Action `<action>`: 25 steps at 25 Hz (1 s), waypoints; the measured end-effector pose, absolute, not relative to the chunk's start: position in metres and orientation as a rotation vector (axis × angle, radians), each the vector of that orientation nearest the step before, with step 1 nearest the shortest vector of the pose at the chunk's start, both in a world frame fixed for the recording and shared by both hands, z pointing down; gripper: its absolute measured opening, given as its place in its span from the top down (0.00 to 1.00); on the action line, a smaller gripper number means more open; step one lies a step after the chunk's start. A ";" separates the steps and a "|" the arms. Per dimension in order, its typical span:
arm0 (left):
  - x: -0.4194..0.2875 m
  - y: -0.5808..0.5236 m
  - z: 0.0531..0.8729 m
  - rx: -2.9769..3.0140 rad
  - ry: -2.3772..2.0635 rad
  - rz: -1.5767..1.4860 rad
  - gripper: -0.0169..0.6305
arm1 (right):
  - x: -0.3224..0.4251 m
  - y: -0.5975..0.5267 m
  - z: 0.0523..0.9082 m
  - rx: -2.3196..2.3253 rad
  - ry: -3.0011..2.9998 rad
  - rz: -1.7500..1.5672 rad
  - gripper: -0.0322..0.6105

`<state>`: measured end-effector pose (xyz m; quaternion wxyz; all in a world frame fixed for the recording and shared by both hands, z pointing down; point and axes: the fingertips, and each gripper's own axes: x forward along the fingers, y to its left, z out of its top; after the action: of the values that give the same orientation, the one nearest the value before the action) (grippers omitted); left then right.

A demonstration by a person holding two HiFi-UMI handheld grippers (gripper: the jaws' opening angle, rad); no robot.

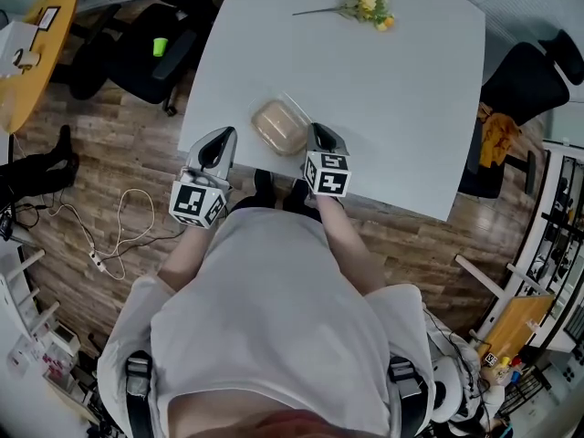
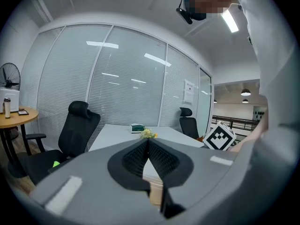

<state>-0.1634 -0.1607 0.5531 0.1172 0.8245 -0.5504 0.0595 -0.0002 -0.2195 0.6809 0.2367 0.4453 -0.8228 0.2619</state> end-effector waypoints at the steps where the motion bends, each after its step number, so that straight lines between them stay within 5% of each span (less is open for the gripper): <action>1: -0.163 -0.161 0.549 2.421 -1.614 0.164 0.96 | 0.001 -0.221 0.673 1.240 -2.271 0.713 0.91; 25: -0.134 -0.187 0.451 2.624 -1.631 -0.064 0.96 | 0.064 -0.224 0.481 1.638 -2.591 0.378 0.92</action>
<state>-0.1343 -0.1871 0.4507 0.0260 0.8488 -0.5276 -0.0205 0.0641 -0.2238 0.4815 0.0266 0.5303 -0.8386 0.1222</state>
